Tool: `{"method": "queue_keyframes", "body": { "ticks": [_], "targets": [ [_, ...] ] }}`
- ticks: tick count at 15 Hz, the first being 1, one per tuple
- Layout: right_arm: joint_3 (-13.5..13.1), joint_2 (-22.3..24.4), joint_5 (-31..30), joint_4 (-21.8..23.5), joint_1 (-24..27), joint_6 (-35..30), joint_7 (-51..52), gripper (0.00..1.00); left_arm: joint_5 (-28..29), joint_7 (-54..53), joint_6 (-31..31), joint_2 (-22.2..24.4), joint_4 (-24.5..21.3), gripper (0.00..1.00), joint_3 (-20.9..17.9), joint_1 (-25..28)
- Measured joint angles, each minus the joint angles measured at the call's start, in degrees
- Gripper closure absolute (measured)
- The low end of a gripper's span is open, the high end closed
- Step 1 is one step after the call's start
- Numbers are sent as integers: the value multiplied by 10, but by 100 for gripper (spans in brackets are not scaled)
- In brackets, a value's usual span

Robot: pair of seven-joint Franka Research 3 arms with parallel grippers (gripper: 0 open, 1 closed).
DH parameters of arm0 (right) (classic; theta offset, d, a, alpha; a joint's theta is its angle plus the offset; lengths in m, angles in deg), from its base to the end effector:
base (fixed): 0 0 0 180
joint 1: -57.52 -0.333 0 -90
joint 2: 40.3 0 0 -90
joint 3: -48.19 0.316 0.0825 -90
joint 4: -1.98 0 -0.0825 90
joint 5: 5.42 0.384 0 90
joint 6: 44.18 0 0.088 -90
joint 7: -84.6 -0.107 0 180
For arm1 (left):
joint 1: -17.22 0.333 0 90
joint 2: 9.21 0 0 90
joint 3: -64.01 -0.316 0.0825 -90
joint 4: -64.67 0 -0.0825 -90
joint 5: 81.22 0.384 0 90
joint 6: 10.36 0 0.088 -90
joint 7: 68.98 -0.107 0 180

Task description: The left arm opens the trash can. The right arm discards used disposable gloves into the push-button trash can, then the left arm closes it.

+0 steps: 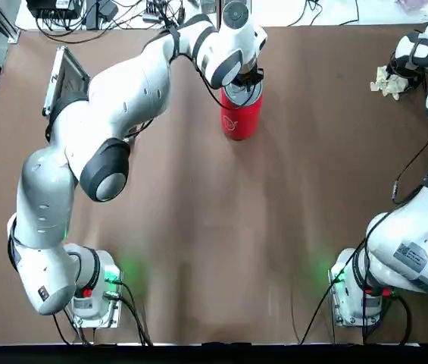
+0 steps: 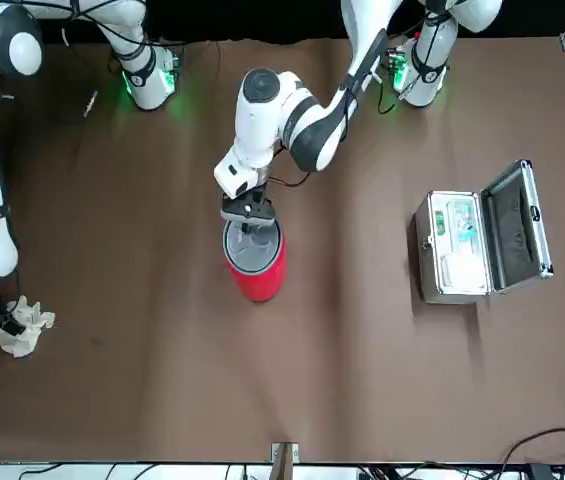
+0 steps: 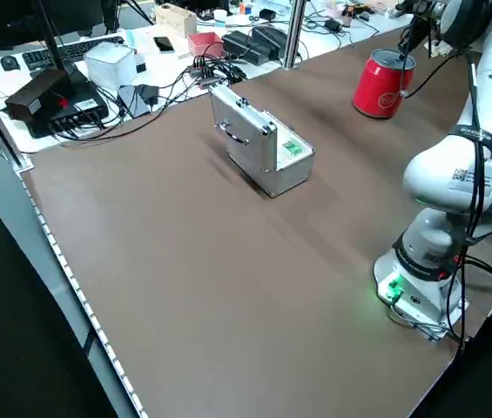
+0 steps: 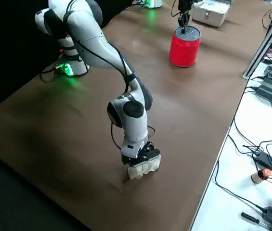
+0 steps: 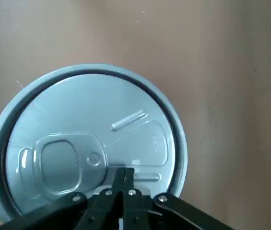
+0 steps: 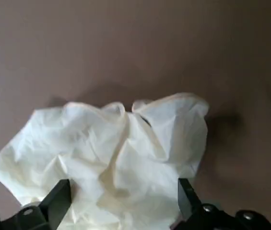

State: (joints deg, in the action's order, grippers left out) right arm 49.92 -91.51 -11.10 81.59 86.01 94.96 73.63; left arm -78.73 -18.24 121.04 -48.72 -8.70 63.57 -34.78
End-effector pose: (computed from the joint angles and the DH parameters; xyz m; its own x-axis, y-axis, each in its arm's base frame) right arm 0.6629 -0.3402 0.1851 0.8162 -0.5577 0.1510 -0.5670 -0.8234 0.0232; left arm 0.4770 -0.6019 0.3775 0.9718 -0.0129 0.2353 -0.0655 -0.9740 0.2170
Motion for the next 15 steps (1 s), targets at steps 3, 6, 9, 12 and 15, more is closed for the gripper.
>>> {"method": "queue_keyframes", "body": {
  "ticks": [3,6,9,12,15],
  "targets": [
    [-1,0,-6,0,0,-20,0,2,0,0,0,0,0,99,0,0],
    [-2,0,-8,0,0,-23,0,4,1,0,0,-1,0,99,0,-1],
    [-2,0,-8,0,0,-23,-4,17,2,0,0,-4,2,99,-2,-3],
    [-2,-1,-8,0,0,-22,-41,29,2,0,0,-4,3,99,-4,-4],
    [-2,-1,-8,0,0,-22,-71,59,2,0,-1,-4,4,99,-4,-4]
  ]
}}
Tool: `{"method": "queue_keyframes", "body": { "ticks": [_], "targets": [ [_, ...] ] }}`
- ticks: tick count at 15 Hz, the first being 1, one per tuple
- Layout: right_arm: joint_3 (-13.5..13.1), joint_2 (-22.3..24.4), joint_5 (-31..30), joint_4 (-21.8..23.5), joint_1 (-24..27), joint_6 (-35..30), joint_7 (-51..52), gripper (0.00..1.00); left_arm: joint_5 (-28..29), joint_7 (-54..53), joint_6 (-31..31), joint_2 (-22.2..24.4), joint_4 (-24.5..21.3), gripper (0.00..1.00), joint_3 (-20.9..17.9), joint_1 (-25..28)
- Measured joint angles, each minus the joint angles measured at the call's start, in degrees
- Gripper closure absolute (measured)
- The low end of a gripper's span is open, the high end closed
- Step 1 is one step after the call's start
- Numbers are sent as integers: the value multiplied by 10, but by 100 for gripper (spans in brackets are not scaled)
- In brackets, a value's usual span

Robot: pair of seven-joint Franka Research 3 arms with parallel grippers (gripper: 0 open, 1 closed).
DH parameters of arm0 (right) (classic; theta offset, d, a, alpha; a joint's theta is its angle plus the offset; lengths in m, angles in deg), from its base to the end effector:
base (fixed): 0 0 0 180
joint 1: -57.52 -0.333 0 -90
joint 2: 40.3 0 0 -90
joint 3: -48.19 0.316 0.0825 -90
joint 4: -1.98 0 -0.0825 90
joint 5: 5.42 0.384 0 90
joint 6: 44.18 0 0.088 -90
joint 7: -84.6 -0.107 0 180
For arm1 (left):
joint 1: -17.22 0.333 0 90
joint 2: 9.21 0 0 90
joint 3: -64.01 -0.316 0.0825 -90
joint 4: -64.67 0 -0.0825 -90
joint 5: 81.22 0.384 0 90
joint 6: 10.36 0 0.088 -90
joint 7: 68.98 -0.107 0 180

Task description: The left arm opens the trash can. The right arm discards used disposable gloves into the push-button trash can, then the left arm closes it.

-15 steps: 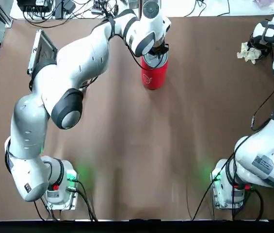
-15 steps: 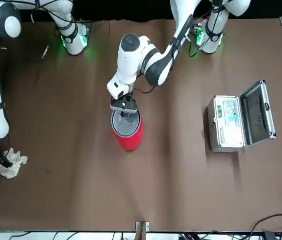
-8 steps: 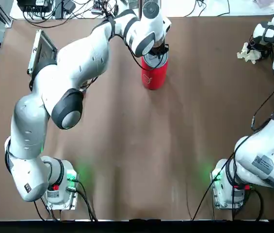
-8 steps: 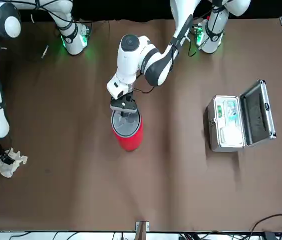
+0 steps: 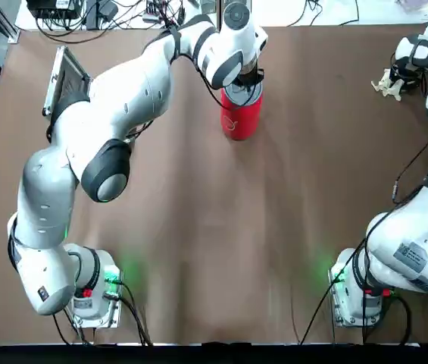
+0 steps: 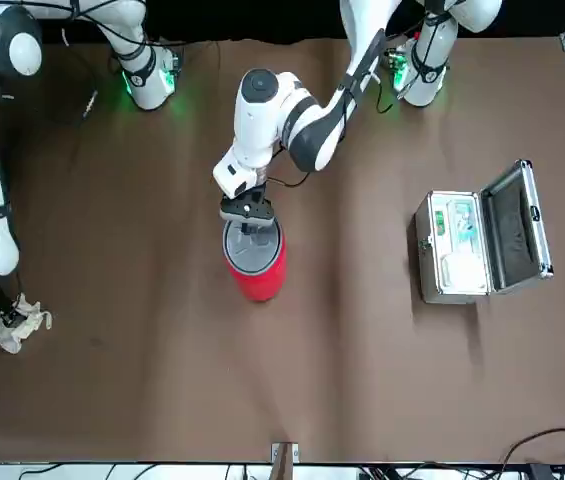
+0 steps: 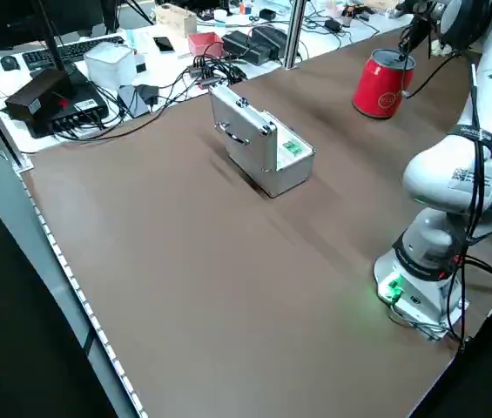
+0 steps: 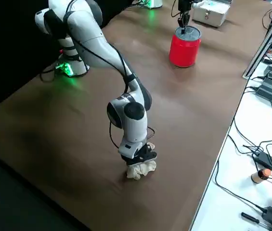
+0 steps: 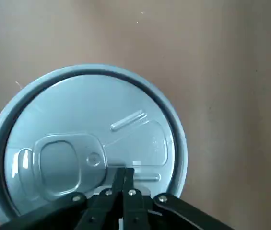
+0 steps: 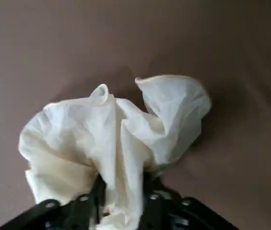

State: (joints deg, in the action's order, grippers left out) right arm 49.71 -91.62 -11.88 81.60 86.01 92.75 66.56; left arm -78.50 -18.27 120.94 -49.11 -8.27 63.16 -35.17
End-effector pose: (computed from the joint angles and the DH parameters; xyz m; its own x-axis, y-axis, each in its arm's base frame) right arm 0.6582 -0.3407 0.1797 0.7489 -0.6522 0.1176 -0.6591 -0.7515 0.0294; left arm 0.4769 -0.6036 0.3759 0.9703 -0.0176 0.2411 -0.0700 -0.9751 0.2106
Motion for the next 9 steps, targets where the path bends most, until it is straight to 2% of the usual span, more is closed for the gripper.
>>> {"method": "queue_keyframes", "body": {
  "ticks": [1,3,7,9],
  "targets": [
    [0,0,0,0,1,1,-8,80,0,0,-1,0,0,99,0,0],
    [0,0,0,0,2,2,-10,97,0,1,-1,0,2,99,0,0],
    [3,2,0,-6,-1,2,-10,98,0,1,-1,6,8,99,-4,1],
    [9,11,0,-11,-12,-21,-10,98,0,1,-1,8,8,99,-5,1]
  ]
}}
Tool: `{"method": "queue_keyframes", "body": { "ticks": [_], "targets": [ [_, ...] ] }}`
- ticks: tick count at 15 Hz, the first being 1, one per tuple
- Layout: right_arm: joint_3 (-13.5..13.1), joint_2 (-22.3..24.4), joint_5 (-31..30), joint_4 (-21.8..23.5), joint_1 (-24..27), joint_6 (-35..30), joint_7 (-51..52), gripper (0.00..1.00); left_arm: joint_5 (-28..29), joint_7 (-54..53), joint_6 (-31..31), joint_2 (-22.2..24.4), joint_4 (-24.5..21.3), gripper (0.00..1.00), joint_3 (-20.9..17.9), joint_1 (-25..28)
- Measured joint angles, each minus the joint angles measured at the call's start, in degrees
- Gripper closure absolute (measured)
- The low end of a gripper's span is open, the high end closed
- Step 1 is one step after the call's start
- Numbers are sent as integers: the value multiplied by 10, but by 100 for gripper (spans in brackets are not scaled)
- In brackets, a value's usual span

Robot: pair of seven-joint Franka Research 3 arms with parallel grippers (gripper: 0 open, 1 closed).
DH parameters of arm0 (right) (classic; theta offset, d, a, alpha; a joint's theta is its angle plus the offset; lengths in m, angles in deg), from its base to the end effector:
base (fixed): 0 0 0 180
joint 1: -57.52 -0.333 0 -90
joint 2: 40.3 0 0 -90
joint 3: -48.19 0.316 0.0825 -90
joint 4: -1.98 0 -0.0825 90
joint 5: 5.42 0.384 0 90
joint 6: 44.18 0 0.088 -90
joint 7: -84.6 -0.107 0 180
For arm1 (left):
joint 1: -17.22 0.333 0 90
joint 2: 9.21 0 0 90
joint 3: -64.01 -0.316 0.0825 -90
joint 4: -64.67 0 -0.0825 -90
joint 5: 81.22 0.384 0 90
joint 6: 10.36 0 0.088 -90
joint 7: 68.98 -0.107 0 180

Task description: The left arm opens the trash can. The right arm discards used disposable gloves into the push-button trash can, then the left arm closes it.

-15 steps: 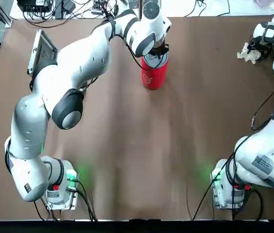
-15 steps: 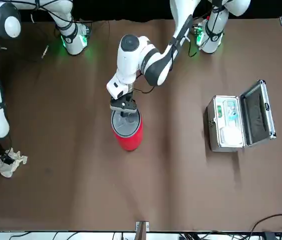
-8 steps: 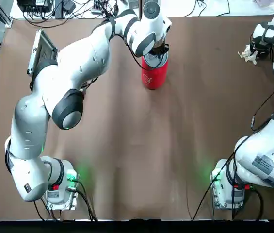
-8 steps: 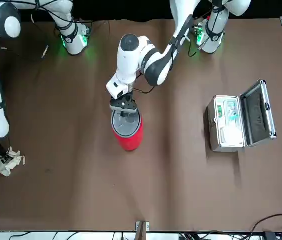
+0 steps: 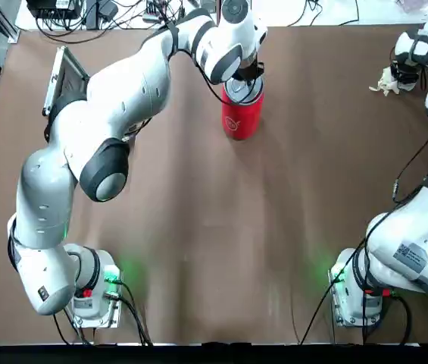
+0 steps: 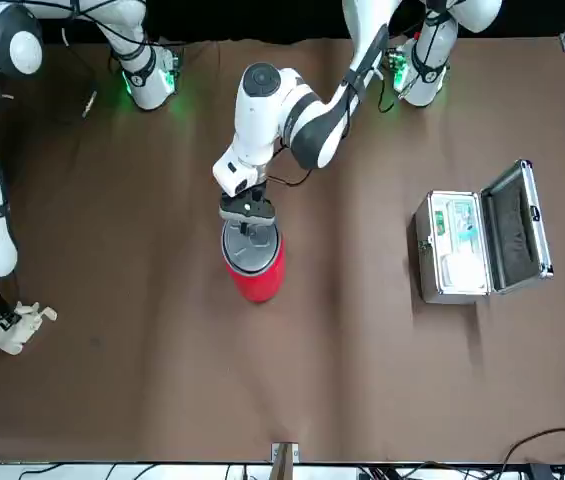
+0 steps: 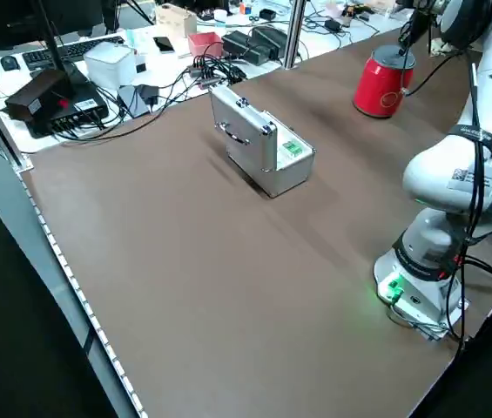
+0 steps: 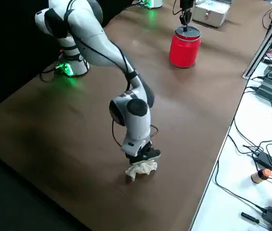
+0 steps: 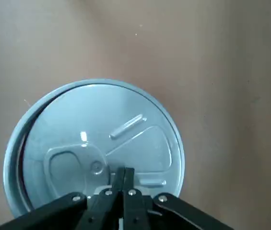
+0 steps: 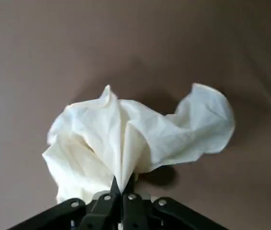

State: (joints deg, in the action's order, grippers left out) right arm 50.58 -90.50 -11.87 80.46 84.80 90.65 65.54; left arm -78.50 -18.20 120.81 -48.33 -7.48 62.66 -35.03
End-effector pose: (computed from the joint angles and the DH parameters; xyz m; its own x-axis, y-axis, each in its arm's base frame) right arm 0.6731 -0.3216 0.1998 0.7545 -0.6454 0.1190 -0.6516 -0.7584 0.0180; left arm 0.4828 -0.6003 0.3932 0.9655 -0.0035 0.2603 -0.0643 -0.9721 0.2255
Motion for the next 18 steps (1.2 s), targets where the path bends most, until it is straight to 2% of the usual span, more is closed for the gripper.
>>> {"method": "queue_keyframes", "body": {
  "ticks": [3,9,15,17,18],
  "targets": [
    [16,29,0,-7,-19,-64,-1,98,0,0,0,1,1,99,-4,0],
    [53,116,0,-10,-23,-206,-1,98,0,0,-13,26,2,99,-10,14],
    [122,199,1,-10,-23,-355,-1,98,0,0,-26,56,4,96,-10,30],
    [156,219,7,-10,-23,-396,-5,98,0,0,-46,69,4,82,-10,36],
    [182,241,44,-10,-26,-431,-8,98,0,0,-73,80,4,73,-10,40]
  ]
}}
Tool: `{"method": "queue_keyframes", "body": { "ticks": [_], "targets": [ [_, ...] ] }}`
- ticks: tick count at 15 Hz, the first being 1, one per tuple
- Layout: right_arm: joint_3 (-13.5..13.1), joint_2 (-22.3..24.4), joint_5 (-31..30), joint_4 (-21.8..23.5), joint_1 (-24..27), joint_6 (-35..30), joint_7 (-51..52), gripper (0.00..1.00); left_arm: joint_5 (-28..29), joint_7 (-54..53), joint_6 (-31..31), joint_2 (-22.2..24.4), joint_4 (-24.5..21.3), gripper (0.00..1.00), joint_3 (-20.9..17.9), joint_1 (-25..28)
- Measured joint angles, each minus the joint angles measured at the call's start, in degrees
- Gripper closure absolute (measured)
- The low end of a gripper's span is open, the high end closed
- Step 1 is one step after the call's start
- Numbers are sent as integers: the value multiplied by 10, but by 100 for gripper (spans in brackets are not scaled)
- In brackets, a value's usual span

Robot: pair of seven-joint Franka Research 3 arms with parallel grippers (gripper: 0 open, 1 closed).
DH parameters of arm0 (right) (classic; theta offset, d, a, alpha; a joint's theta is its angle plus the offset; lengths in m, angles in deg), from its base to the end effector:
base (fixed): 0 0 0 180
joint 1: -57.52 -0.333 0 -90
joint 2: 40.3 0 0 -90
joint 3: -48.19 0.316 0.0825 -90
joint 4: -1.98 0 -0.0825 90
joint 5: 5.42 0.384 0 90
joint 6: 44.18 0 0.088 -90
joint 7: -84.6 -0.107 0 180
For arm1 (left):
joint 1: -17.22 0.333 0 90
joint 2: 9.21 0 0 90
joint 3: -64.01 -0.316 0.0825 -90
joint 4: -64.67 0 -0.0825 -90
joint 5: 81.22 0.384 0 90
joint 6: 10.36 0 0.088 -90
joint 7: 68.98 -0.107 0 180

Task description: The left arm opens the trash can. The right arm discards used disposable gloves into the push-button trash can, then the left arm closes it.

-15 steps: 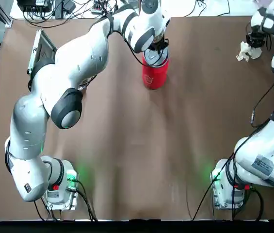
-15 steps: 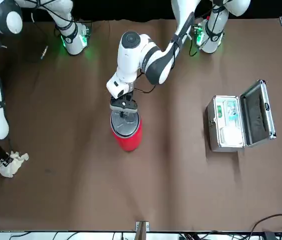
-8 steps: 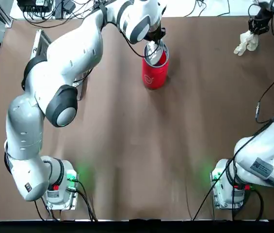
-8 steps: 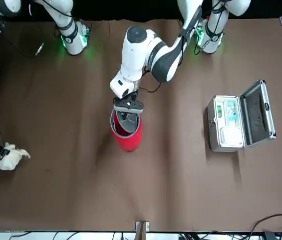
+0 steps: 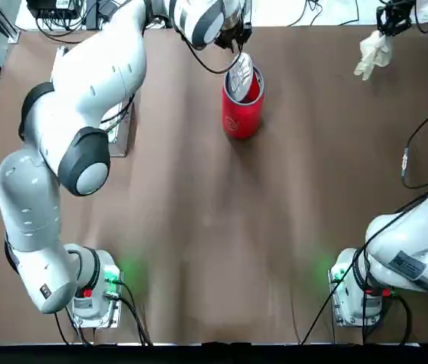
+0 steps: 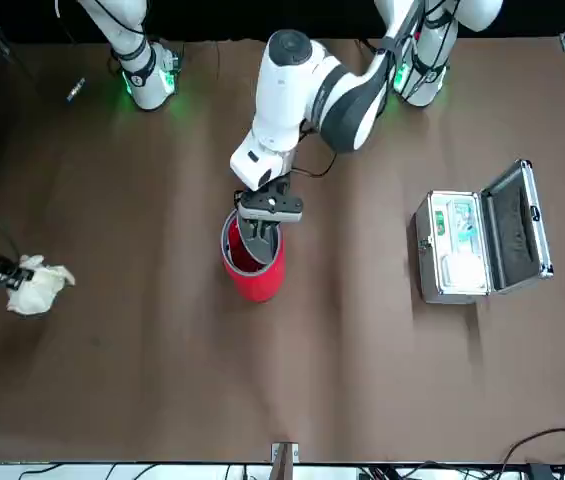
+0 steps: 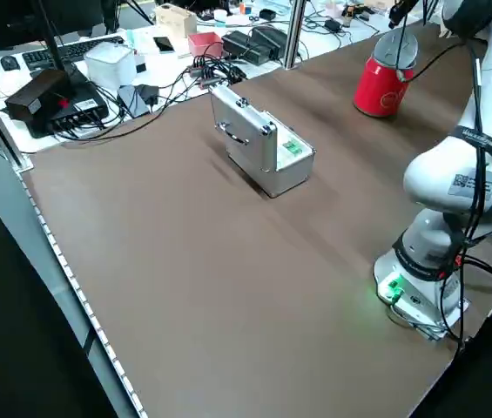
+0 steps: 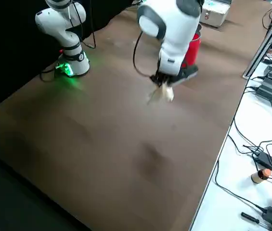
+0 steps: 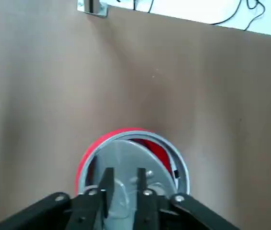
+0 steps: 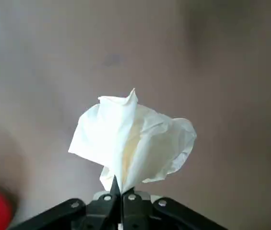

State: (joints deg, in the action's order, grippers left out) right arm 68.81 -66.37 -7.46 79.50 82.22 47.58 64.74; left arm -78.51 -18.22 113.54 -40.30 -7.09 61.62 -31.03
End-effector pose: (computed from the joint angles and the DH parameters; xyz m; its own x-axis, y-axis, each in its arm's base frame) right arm 0.6605 -0.0939 0.4628 0.8900 -0.4057 -0.2079 -0.4244 -0.9039 -0.0528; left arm 0.5160 -0.5402 0.4881 0.9563 0.0880 0.2790 0.0209 -0.9718 0.2347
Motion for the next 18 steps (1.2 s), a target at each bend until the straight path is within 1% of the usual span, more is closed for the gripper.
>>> {"method": "queue_keyframes", "body": {
  "ticks": [1,3,5,7,8,9,11,12,15,18],
  "targets": [
    [9,12,25,0,-2,-15,0,98,0,0,-16,5,0,71,0,1],
    [29,33,48,1,-9,-44,0,98,0,0,-54,15,0,55,0,2],
    [53,44,55,4,-17,-63,-1,98,0,-3,-99,28,0,39,0,8],
    [77,45,66,8,-22,-65,-1,98,0,-18,-142,41,1,37,-1,20],
    [88,45,78,11,-23,-64,-1,98,0,-29,-159,48,1,30,-1,30],
    [98,44,88,13,-25,-62,-1,98,0,-44,-174,54,1,21,-1,40],
    [107,44,98,15,-42,-61,0,98,0,-75,-201,64,1,4,-1,64],
    [109,44,99,16,-57,-56,0,98,0,-90,-219,69,1,1,-1,76],
    [111,44,100,25,-104,-29,-1,98,0,-146,-268,84,1,1,-1,115],
    [110,42,123,45,-130,-13,-1,98,0,-224,-327,102,1,1,-1,165]
  ]
}}
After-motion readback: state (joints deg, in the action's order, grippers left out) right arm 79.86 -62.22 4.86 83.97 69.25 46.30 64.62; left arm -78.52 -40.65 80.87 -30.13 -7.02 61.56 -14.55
